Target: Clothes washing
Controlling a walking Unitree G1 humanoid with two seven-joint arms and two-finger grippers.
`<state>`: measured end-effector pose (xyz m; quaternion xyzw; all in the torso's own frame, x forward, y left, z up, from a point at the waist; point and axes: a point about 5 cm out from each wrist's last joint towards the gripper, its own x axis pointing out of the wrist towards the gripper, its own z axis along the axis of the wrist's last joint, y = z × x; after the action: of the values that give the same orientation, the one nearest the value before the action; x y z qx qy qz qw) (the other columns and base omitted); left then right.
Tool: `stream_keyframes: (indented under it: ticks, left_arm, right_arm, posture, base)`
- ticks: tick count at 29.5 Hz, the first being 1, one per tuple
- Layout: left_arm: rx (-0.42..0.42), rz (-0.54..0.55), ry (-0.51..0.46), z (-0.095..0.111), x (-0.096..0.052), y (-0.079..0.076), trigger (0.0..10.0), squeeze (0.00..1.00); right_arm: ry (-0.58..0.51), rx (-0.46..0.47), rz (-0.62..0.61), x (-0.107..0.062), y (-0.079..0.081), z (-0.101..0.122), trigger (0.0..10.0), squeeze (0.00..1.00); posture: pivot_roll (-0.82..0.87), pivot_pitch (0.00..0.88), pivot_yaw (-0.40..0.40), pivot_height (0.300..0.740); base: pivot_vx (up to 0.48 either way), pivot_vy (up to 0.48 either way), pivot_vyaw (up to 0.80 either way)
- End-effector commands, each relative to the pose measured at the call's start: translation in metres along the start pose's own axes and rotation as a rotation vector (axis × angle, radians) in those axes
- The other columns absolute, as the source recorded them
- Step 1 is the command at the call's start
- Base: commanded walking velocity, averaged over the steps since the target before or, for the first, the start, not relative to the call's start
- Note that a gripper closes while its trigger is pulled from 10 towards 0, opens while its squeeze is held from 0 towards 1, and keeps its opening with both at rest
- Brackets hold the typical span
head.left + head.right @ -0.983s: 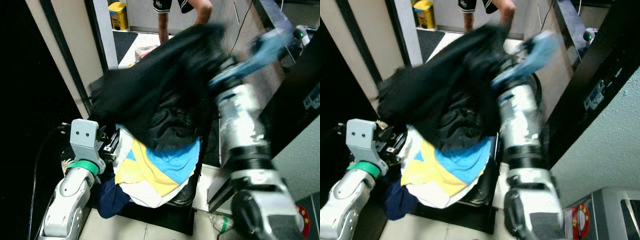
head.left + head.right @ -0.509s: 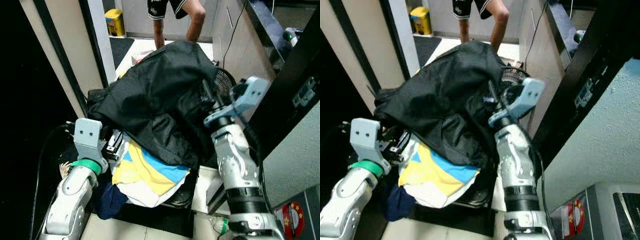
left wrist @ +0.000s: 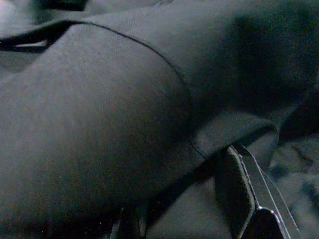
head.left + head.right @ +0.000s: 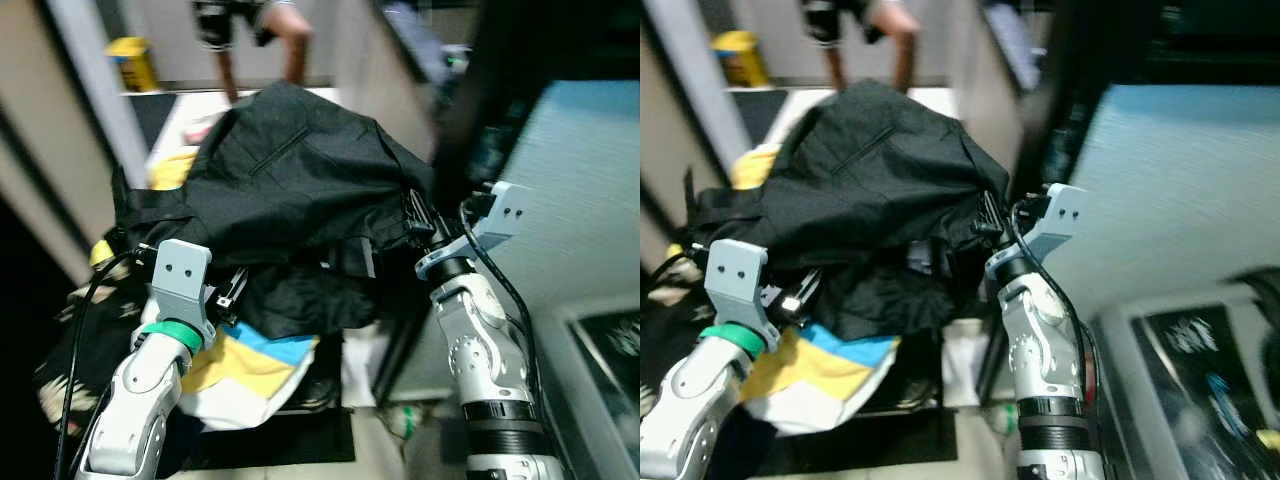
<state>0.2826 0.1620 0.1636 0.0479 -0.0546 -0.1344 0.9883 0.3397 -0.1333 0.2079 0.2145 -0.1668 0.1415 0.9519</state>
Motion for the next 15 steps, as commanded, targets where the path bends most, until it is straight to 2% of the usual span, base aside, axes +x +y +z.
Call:
stream_keyframes:
  ticks: [1, 10, 15]
  left_arm:
    - [0.002, -0.007, 0.013, -0.002, -0.003, 0.000, 10.0, 0.00]
    - [0.003, -0.015, 0.003, 0.002, -0.002, 0.000, 10.0, 0.00]
    - [0.000, -0.017, -0.005, 0.004, -0.001, 0.000, 10.0, 0.00]
  right_arm:
    - [0.010, 0.001, -0.020, -0.004, -0.003, -0.001, 10.0, 0.00]
    - [-0.017, 0.041, -0.037, -0.004, -0.006, 0.006, 10.0, 0.00]
    - [-0.049, 0.048, -0.042, 0.004, -0.009, 0.018, 10.0, 0.00]
  posture:
    - [0.12, 0.031, 0.076, 0.740]
    - [0.12, 0.031, 0.079, 0.740]
    - [0.13, 0.030, 0.077, 0.740]
  base:
    - [0.000, 0.000, -0.80]
    - [0.000, 0.000, -0.80]
    - [0.000, 0.000, -0.80]
